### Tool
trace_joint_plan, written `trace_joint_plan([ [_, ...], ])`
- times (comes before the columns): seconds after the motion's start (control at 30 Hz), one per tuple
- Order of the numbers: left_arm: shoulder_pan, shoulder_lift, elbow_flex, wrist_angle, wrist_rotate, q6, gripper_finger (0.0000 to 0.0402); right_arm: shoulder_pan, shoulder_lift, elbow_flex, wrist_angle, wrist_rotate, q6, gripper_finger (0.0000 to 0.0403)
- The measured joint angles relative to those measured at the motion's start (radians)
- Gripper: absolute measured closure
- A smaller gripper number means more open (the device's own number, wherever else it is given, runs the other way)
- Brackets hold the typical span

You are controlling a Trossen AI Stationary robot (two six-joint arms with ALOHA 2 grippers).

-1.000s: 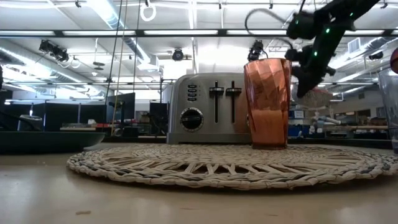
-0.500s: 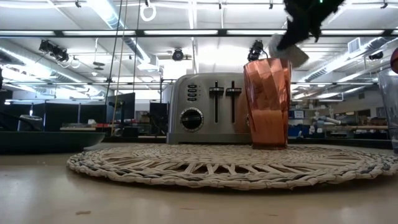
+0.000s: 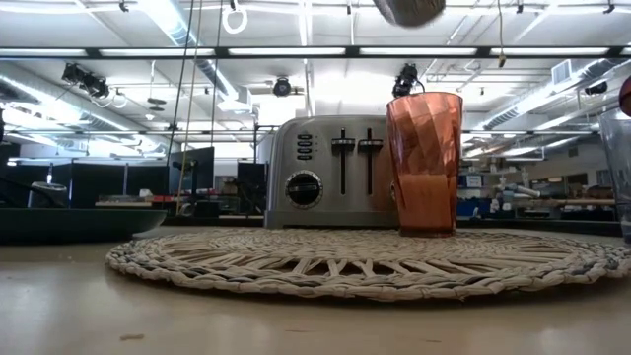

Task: Arrange a breakfast setting
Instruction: Put the red patterned bowl on the brown placemat to the bottom left of the orange glass of milk

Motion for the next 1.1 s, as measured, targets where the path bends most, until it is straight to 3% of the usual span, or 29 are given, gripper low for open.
trace_joint_plan([
  [0.27, 0.0, -0.042, 0.0, -0.011, -0.016, -0.018, 0.026, 0.121, 0.204, 0.176, -0.002, -0.09, -0.102, 0.0383],
  [0.53, -0.002, -0.066, 0.0, -0.007, -0.016, -0.026, 0.026, 0.166, 0.372, 0.237, -0.011, -0.452, -0.226, 0.0383],
  [0.7, -0.002, -0.066, 0.0, -0.004, -0.016, -0.033, 0.026, 0.155, 0.467, 0.237, -0.046, -0.59, -0.265, 0.0383],
  [0.93, -0.002, -0.066, 0.0, 0.003, -0.016, -0.029, 0.026, 0.077, 0.625, 0.245, -0.061, -0.699, -0.375, 0.0383],
  [1.1, -0.002, -0.066, 0.0, 0.004, -0.016, -0.029, 0.026, 0.031, 0.724, 0.282, -0.12, -0.681, -0.408, 0.0383],
])
